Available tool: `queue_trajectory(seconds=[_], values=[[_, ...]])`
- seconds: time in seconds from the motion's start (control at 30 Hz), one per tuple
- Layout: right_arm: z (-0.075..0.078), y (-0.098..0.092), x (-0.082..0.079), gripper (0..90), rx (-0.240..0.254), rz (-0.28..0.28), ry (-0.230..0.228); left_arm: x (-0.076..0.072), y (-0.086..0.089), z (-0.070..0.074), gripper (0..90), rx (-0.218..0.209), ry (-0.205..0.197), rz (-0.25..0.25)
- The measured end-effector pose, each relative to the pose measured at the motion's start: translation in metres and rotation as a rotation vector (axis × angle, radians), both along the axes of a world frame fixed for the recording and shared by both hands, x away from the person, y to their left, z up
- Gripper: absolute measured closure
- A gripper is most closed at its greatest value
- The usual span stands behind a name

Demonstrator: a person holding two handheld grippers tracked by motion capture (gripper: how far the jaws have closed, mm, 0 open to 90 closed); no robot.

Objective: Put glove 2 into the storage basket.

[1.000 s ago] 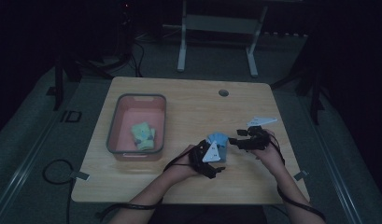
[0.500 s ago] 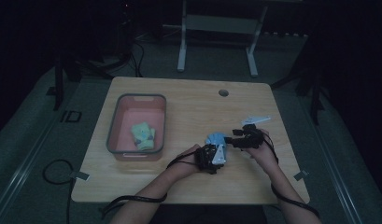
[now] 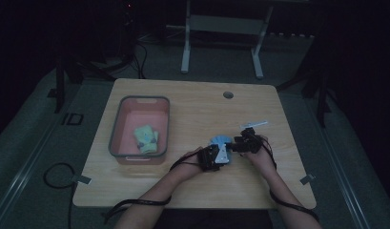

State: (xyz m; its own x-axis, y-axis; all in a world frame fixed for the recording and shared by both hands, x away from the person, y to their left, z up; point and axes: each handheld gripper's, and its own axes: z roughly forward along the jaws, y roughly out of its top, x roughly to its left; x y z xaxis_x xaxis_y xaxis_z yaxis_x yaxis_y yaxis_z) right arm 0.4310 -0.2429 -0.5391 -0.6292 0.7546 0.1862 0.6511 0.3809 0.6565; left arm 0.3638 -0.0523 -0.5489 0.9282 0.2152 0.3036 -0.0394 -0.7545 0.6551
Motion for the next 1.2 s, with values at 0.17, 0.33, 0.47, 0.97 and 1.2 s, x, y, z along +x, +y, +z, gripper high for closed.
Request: queue_trajectory(seconds=[0.17, 0.33, 0.47, 0.97, 1.2], values=[[-0.006, 0.005, 0.0, 40.7, 0.012, -0.008, 0.01, 0.001, 0.001, 0.0, 74.0, -0.006, 0.009, -0.005], [-0.006, 0.011, -0.004, 53.8, 0.004, 0.036, 0.003, 0.003, 0.003, 0.0, 74.6, -0.012, 0.023, -0.004], [-0.007, 0.015, -0.003, 65.3, 0.026, 0.068, 0.025, 0.005, 0.004, 0.0, 75.0, -0.013, 0.036, 0.0], [0.01, 0.027, -0.007, 80.5, 0.062, 0.109, 0.009, 0.001, 0.018, 0.013, 75.3, -0.008, 0.044, 0.034], [0.029, 0.032, -0.008, 81.1, 0.079, 0.134, -0.019, -0.001, 0.023, 0.029, 75.3, 0.014, -0.008, 0.036]])
